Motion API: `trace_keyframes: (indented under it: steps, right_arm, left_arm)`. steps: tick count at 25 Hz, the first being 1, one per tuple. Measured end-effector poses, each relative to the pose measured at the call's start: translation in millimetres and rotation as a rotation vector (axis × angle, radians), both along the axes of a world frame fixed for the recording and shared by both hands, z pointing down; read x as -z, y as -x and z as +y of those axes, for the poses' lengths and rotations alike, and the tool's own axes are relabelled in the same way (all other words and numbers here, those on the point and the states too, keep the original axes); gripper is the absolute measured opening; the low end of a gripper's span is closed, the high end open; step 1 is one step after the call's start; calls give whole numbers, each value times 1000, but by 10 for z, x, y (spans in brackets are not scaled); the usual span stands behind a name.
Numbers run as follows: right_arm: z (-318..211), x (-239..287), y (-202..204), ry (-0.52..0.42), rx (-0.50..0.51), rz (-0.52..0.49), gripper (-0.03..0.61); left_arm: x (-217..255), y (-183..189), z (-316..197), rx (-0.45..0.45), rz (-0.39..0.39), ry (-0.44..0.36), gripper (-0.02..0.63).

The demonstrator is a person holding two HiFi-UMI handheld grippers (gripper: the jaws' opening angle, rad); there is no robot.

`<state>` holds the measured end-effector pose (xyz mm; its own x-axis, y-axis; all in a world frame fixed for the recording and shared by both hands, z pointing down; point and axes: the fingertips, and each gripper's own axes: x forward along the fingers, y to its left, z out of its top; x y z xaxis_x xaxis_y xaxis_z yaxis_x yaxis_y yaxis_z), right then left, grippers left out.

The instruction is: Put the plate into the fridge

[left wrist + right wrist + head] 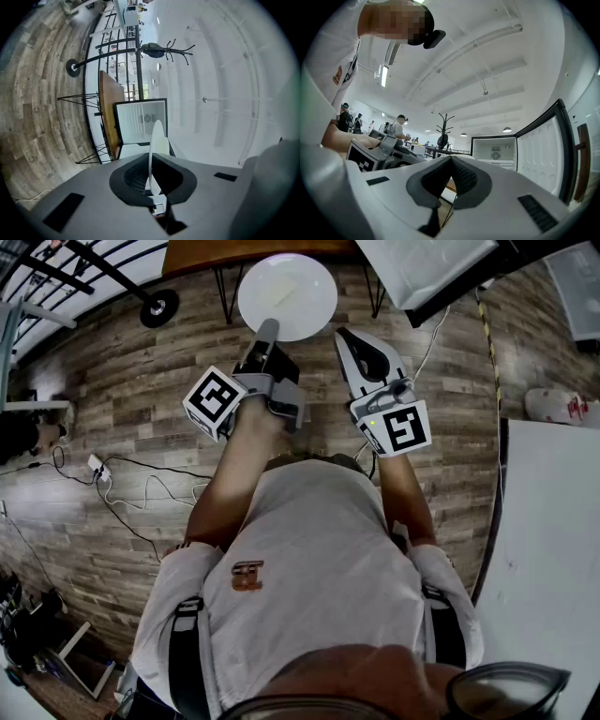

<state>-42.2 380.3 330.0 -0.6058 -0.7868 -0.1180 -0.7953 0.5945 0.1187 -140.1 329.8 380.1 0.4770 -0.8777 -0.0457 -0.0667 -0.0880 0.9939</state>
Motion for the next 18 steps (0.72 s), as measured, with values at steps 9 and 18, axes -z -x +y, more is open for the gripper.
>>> trace_keyframes:
  steps: [9, 18]
  right_arm:
    - [5, -2, -8, -2, -4, -33, 32]
    - [-5, 17, 153, -28, -45, -16, 32]
  left_arm:
    - [-21, -12, -5, -16, 4, -5, 25]
    - [-96, 152, -103, -42, 5, -7, 26]
